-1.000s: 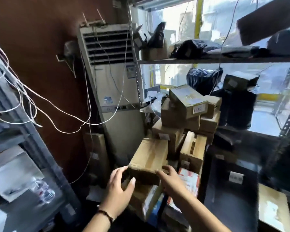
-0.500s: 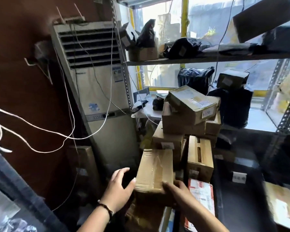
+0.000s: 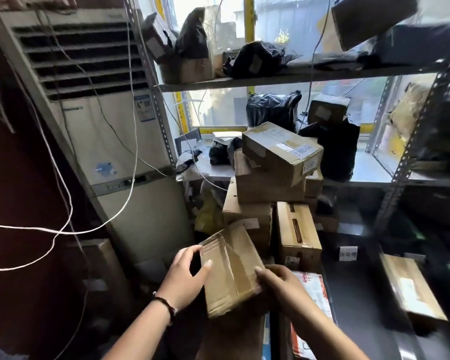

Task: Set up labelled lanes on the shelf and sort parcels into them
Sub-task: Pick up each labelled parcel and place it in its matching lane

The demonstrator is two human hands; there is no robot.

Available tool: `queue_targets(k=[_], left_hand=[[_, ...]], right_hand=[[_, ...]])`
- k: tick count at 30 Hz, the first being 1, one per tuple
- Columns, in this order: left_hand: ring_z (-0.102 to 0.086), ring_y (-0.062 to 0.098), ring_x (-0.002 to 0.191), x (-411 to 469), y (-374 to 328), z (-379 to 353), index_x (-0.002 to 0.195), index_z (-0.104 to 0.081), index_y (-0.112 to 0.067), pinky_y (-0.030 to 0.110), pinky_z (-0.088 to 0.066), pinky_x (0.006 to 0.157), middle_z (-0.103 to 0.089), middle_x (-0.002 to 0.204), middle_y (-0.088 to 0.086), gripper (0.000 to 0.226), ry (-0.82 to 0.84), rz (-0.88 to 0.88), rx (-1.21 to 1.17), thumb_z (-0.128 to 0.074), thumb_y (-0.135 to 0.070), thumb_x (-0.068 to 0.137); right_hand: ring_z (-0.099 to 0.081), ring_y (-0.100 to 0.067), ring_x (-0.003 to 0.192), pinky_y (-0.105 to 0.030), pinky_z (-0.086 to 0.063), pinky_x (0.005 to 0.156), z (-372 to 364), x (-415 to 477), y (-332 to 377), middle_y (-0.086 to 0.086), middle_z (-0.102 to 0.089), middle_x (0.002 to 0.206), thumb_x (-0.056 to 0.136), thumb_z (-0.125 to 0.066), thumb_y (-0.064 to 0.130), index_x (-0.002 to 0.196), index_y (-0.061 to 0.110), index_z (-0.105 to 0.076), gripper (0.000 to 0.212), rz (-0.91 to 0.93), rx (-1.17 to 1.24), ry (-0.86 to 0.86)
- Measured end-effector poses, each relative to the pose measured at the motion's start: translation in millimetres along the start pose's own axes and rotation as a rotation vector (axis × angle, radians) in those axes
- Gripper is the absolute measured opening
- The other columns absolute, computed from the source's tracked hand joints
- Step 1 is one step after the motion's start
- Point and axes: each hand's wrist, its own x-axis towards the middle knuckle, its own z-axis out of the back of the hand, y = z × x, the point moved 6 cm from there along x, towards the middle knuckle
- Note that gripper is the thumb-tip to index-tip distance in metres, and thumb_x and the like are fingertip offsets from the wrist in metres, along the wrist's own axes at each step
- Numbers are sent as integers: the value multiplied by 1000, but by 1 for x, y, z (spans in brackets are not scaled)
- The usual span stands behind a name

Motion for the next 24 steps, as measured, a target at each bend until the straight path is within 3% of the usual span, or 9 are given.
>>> queue_targets(k=[6,9,11,13,16,18,20,22,24], left_hand=[[-47,15,120,-2,-20,3,130,-57,-23,28,-37,107,-49,128,-6,42,-30,-119,55,-67,-34,91],[-53,17,119,-14,-34,8,129,-59,-18,24,-39,101,-52,121,-5,41,-40,-168,11,-69,-29,91],[-56,14,118,-26,-47,9,129,-58,-15,18,-37,96,-59,123,-2,36,11,-139,-146,-64,-25,95],[-61,11,109,-43,-57,8,126,-60,-14,18,-43,88,-66,124,5,30,112,-16,-458,-54,-28,101],[-65,23,107,-73,-73,-5,127,-65,-14,40,-51,92,-69,123,15,55,405,173,-1032,-40,-55,99],[-60,31,121,-86,-79,-7,129,-65,-17,50,-46,102,-66,129,16,69,498,202,-1233,-50,-69,87],[-55,34,129,-96,-89,-12,140,-55,-16,50,-48,103,-59,138,17,86,589,117,-1324,-67,-71,75],[-55,37,128,-106,-100,-22,146,-43,-15,48,-54,95,-55,141,21,97,648,79,-1378,-83,-57,68],[-63,39,117,-109,-102,-31,140,-44,-16,51,-56,87,-60,133,23,93,569,102,-1333,-91,-38,63]], right_hand=[[-66,-12,106,-38,-59,89,-1,-28,32,6,-66,115,59,-78,67,123,34,-61,74,196,-131,-174],[-57,-6,116,-37,-57,94,-10,-58,58,15,-59,124,61,-75,69,122,43,-57,68,412,-254,-272],[-48,-3,120,-26,-49,97,-21,-84,74,19,-54,127,69,-74,64,131,38,-55,70,611,-407,-370],[-41,-4,120,-17,-39,97,-37,-108,82,18,-50,129,72,-76,52,134,31,-55,69,802,-566,-474],[-45,-21,116,-26,-43,95,-60,-145,83,1,-53,134,73,-74,42,131,26,-54,63,1091,-873,-647],[-49,-29,111,-38,-45,97,-72,-167,73,-6,-52,132,79,-73,32,128,25,-53,54,1273,-1091,-751],[-49,-30,115,-43,-43,102,-74,-182,57,-7,-49,135,85,-71,29,128,27,-53,47,1344,-1167,-786],[-45,-29,126,-43,-36,112,-69,-195,41,-7,-46,141,85,-70,34,136,30,-51,54,1329,-1245,-707],[-42,-27,135,-40,-33,116,-57,-208,29,-7,-43,149,84,-70,41,146,30,-43,68,1258,-1282,-563]])
